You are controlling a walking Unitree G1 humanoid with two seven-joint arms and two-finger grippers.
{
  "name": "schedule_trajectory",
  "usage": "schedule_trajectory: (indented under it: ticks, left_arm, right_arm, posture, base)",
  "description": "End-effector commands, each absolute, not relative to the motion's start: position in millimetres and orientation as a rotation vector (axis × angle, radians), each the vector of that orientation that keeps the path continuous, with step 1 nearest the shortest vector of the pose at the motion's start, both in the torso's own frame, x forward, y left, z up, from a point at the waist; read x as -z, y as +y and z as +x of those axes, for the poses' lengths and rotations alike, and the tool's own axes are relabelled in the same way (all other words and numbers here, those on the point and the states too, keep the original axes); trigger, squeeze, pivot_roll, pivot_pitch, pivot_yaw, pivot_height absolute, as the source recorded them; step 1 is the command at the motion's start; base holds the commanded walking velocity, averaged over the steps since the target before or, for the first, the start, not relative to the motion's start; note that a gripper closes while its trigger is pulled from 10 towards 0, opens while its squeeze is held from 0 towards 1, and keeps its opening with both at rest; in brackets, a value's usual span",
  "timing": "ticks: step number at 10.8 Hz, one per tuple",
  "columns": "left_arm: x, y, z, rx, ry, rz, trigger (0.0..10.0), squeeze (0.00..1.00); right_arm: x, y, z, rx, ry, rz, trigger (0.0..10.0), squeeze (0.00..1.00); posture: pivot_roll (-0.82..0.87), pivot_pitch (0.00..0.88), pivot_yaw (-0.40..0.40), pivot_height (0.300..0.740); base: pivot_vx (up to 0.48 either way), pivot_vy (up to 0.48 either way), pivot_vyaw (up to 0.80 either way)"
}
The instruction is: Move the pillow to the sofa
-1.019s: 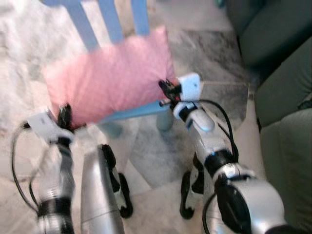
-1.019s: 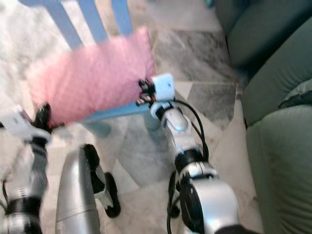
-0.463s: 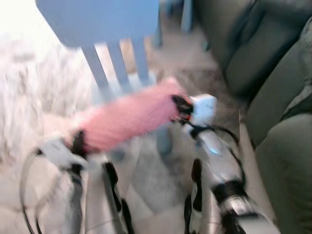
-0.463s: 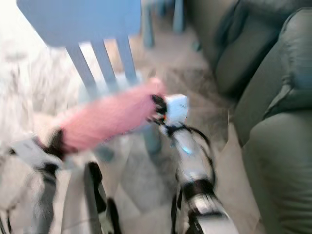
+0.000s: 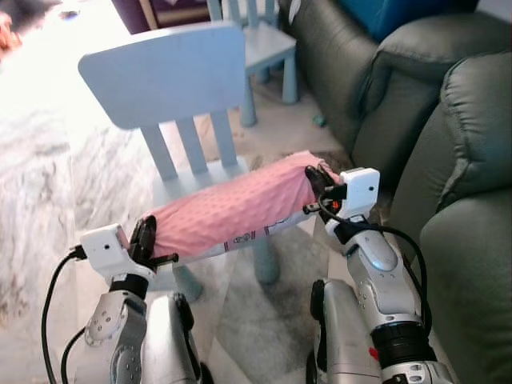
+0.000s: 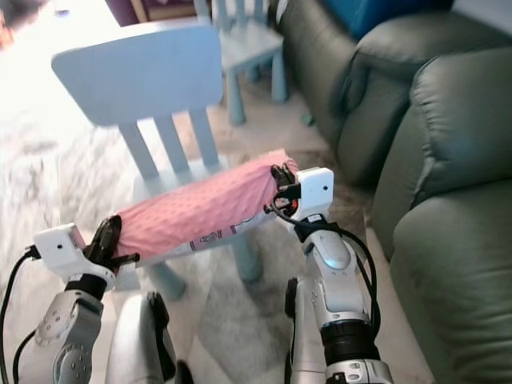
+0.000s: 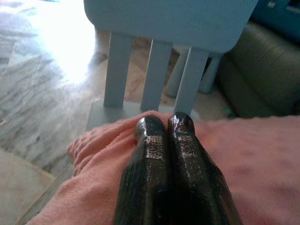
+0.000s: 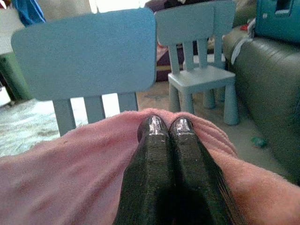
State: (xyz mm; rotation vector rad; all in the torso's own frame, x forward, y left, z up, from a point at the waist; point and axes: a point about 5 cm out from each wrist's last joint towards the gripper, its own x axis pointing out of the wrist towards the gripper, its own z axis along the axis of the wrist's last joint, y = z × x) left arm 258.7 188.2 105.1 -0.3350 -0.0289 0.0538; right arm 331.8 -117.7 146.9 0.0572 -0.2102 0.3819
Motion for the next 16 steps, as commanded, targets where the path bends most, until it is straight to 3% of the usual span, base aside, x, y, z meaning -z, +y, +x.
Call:
schedule_trajectory:
  ticks: [1,6,12,16]
  left_arm:
    - [-109.7,194.8,260.4,-0.078,-0.045,-0.327,0.0,0.0]
    - [-120.9,186.7,253.3,-0.072,-0.053,-0.317,0.0,0.0]
    - [-106.5,201.2,229.6,-0.128,-0.004,-0.245,0.0,0.0]
    - [-106.8,199.2,231.9,-0.118,-0.005,-0.246,0.0,0.0]
  right_arm:
    - [-157.2,-108.9,332.3,-0.405,-0.239,0.065,0.0,0.0]
    - [-160.1,-116.9,325.5,-0.39,-0.217,0.07,0.0,0.0]
    - [-152.5,-123.5,316.0,-0.307,-0.196,0.015,0.0,0.0]
    - [-156.2,-115.9,317.8,-0.328,-0.21,0.022,0.0,0.0]
  posture:
    - [-0.15,0.041,0.091,0.506]
    - [-0.16,0.02,0.082,0.506]
    - [-0.15,0.012,0.089,0.506]
    - [-0.15,0.008,0.088,0.506]
  base:
    - [0.0,0.0,0.0]
    - [0.0,0.0,0.0]
    - [0.0,0.0,0.0]
    - [0.0,0.0,0.0]
